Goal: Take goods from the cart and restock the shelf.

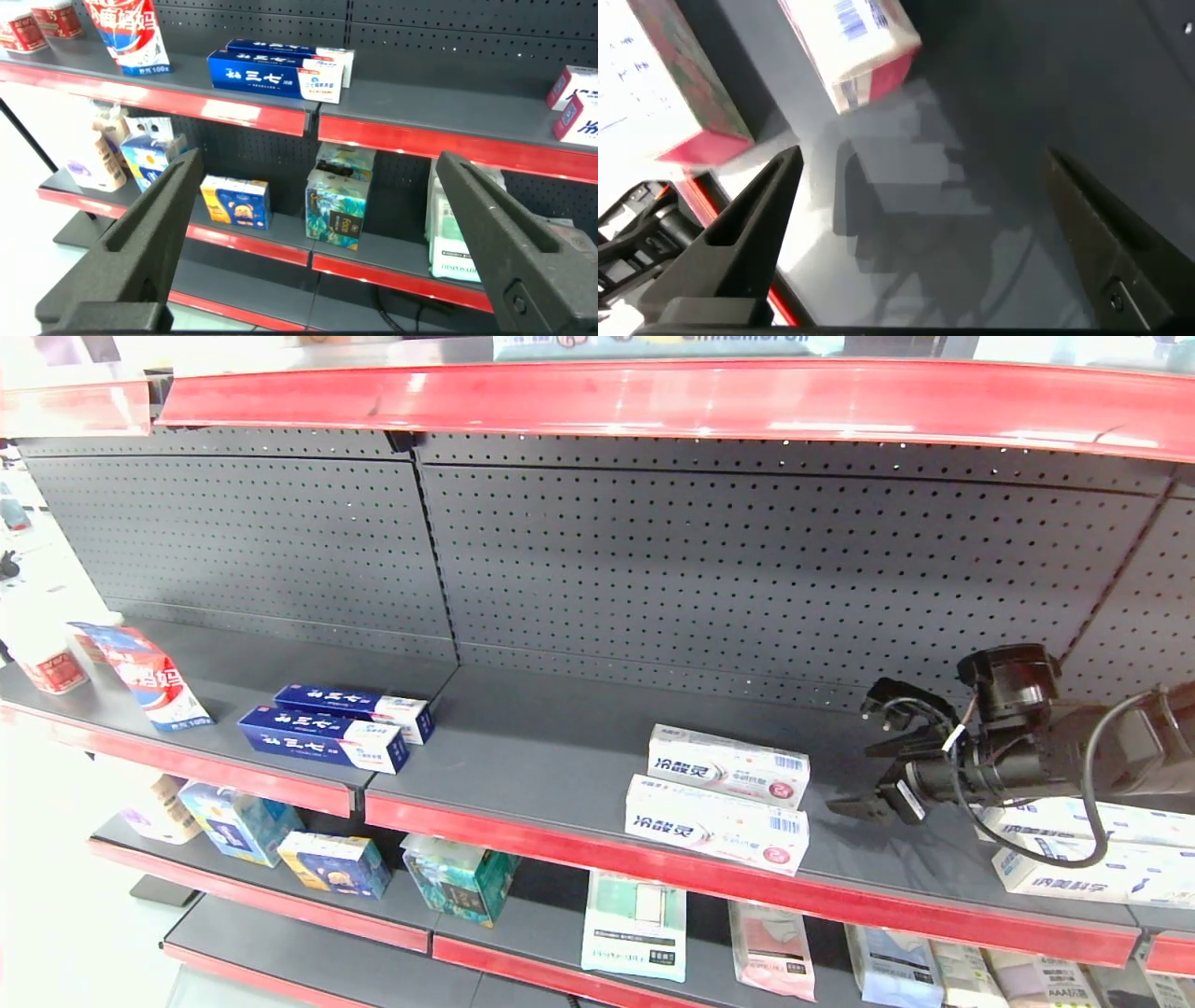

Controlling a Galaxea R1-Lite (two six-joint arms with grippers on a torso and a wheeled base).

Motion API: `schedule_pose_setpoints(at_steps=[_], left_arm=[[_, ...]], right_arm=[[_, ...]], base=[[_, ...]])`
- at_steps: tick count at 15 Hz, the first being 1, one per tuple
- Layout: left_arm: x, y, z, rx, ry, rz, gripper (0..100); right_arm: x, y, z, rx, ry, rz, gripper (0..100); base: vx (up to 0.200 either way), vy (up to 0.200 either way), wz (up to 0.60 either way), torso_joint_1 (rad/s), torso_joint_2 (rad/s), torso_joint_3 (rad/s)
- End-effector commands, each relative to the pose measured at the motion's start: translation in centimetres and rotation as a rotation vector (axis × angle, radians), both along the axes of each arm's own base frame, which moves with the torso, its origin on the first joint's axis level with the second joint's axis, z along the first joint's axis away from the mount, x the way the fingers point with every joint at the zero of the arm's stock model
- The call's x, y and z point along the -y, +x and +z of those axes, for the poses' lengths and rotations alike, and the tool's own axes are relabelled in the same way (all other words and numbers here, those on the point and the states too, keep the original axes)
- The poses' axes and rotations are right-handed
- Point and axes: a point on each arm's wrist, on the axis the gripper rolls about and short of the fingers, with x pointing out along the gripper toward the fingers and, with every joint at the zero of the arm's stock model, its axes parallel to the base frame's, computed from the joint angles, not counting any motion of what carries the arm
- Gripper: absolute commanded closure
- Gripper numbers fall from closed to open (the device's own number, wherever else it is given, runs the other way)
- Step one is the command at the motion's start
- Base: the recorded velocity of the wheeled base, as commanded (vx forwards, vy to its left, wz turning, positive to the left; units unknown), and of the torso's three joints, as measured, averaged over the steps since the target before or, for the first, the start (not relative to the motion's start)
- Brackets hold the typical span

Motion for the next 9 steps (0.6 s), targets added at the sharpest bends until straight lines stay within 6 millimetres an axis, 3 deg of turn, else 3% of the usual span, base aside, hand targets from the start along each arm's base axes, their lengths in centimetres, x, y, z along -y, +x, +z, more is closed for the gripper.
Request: schedule_pose_setpoints(at_steps=[1,9], left_arm=[[0.0,0.0,0.0,-0.001,0.0,0.001,0],[0.0,0.0,0.0,-0.001,0.0,0.001,0]], right_arm=[[0.9,-0.4,-0.2,-0.013,-0.003,-0.029,0],[0.4,0.3,-1.3,-0.039,0.003,-0.115,0]], base=[[0.0,0.0,0.0,0.0,0.0,0.0],[0.0,0.0,0.0,0.0,0.0,0.0]])
